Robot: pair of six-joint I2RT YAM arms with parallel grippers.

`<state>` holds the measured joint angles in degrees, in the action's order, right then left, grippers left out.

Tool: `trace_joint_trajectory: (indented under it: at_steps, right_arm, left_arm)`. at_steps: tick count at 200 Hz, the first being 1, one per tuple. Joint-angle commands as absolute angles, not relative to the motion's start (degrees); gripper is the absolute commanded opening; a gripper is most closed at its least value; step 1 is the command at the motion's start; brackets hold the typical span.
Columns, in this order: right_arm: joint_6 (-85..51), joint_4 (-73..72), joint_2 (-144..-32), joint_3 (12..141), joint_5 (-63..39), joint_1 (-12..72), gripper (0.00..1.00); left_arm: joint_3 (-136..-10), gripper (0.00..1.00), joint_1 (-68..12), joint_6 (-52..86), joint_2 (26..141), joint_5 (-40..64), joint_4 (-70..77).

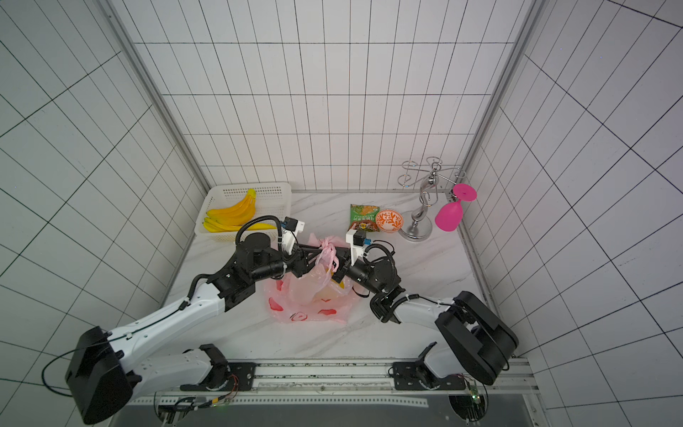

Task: Place the banana into a plastic bag & tie a knot
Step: Cross the plastic bag at the center of the board.

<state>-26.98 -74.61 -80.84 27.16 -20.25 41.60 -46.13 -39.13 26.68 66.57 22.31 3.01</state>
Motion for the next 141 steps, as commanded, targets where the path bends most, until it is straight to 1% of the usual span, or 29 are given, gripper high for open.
trace_joint_trajectory:
  at_steps: [1, 15, 20, 40, 74, 83, 111, 141]
  right_arm:
    - [-28.5, -79.0, -79.8, 26.2, -23.8, 41.6, 0.0]
    - [-29.1, -79.7, -80.3, 26.6, -24.7, 41.6, 0.0]
    - [-29.2, -79.7, -80.3, 26.8, -24.9, 41.6, 0.0]
    - [-28.8, -79.4, -80.6, 26.7, -25.6, 41.6, 0.0]
    - [-28.4, -79.1, -81.0, 26.4, -26.3, 41.7, 0.0]
    - [-28.4, -78.8, -81.1, 26.4, -26.3, 41.8, 0.0]
    - [-27.9, -77.0, -80.6, 26.3, -25.7, 41.7, 0.0]
    - [-25.5, -68.2, -76.1, 26.2, -22.5, 41.5, 0.16]
  left_arm:
    - [-45.1, 0.33, -39.3, 24.9, 65.7, 19.5, 4.0]
    - [-45.4, 0.29, -39.3, 24.6, 66.0, 19.6, 4.1]
    - [-45.5, 0.24, -39.3, 24.4, 66.0, 19.5, 4.0]
    - [-45.6, 0.13, -39.3, 24.3, 65.7, 19.1, 4.1]
    - [-45.9, 0.04, -39.3, 24.0, 65.9, 19.2, 4.1]
    - [-45.8, 0.0, -39.4, 24.1, 65.8, 19.2, 4.4]
    - [-45.6, 0.0, -39.3, 24.5, 65.6, 18.3, 4.6]
    - [-45.2, 0.0, -39.3, 24.3, 64.3, 15.1, 3.6]
